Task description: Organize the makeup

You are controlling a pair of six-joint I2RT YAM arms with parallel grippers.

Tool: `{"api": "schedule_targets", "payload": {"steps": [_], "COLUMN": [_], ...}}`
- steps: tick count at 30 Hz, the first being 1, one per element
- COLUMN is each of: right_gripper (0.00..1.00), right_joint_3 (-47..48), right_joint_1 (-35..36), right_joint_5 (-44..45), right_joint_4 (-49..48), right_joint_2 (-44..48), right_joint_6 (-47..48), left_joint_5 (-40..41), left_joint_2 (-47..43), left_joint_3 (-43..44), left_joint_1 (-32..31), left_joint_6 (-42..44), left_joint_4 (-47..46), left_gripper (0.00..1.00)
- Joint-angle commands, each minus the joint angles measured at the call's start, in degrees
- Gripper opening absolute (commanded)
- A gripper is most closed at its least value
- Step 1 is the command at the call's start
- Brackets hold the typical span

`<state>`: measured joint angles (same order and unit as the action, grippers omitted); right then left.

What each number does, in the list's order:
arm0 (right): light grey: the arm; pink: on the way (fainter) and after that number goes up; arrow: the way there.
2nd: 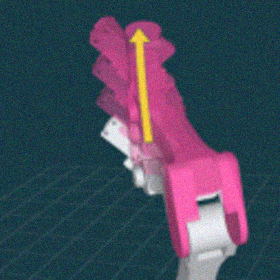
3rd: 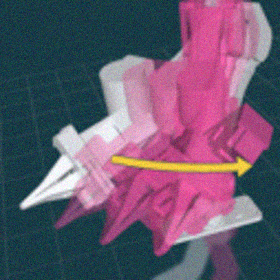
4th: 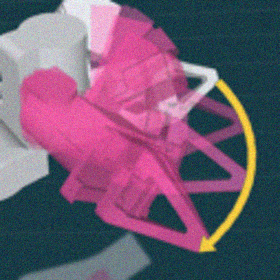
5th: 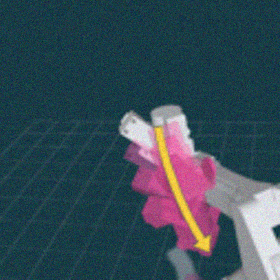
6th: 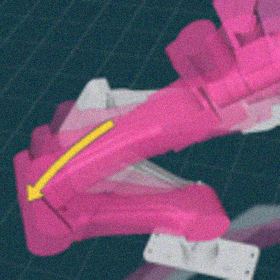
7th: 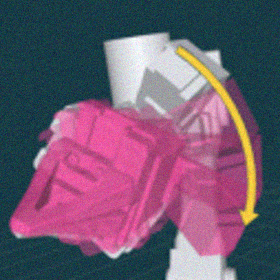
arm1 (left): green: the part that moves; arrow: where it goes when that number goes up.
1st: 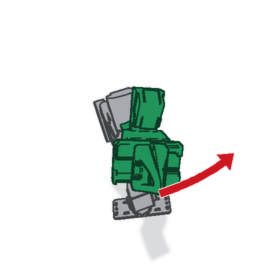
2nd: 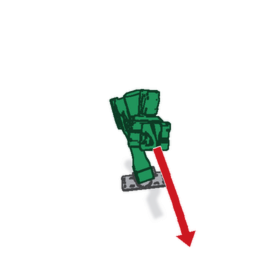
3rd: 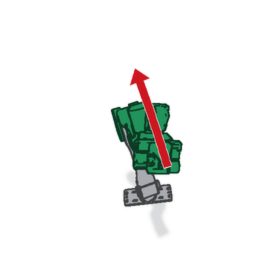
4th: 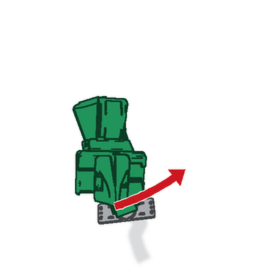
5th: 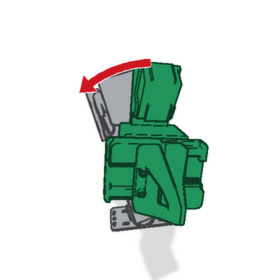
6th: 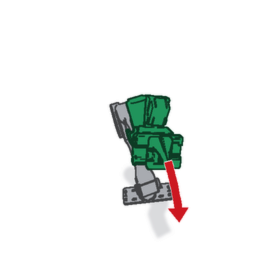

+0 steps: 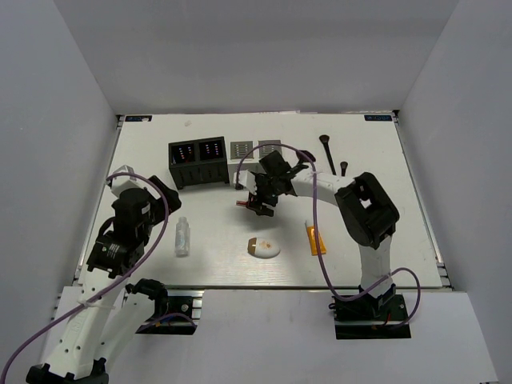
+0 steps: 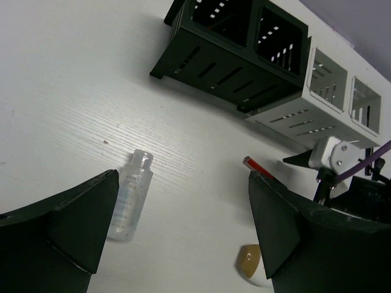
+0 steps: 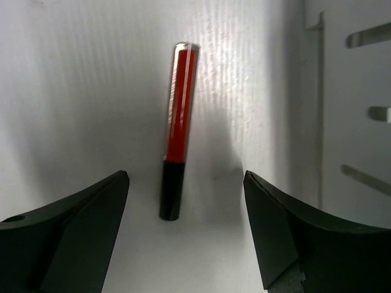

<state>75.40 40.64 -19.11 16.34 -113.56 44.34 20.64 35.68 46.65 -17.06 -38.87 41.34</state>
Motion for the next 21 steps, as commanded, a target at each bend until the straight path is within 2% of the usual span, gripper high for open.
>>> {"api": "schedule_targets", "payload": {"steps": [1, 5, 15, 21], "right_gripper": [0.81, 0.78, 0.57, 0.25], "right_joint_3": [3.26, 4.23, 4.15, 4.06], "right_joint_1": [0.05, 0.05, -0.12, -0.30], "right_joint_5": [2.59, 2.50, -0.05, -0.13], "right_joint_4": [-0.87, 0.36, 8.71, 12.66], "right_joint_2": [-2.54, -4.30, -6.32, -7.29], "right_joint_6": [-2.67, -2.85, -1.98, -1.62], "left_joint_5": [1.33, 2.03, 2.03, 1.50], "left_joint_2": [-0.26, -0.70, -1.32, -1.58], "left_joint_3": [1.07, 1.16, 0.81, 0.28], "left_joint_1": [-0.08, -0.08, -0.08, -0.08], "left_joint_6": [-0.59, -1.03, -2.35, -3.05], "left_joint_4": [2.78, 3.22, 4.10, 3.66], "left_gripper": [0.97, 0.97, 0.97, 0.97]}}
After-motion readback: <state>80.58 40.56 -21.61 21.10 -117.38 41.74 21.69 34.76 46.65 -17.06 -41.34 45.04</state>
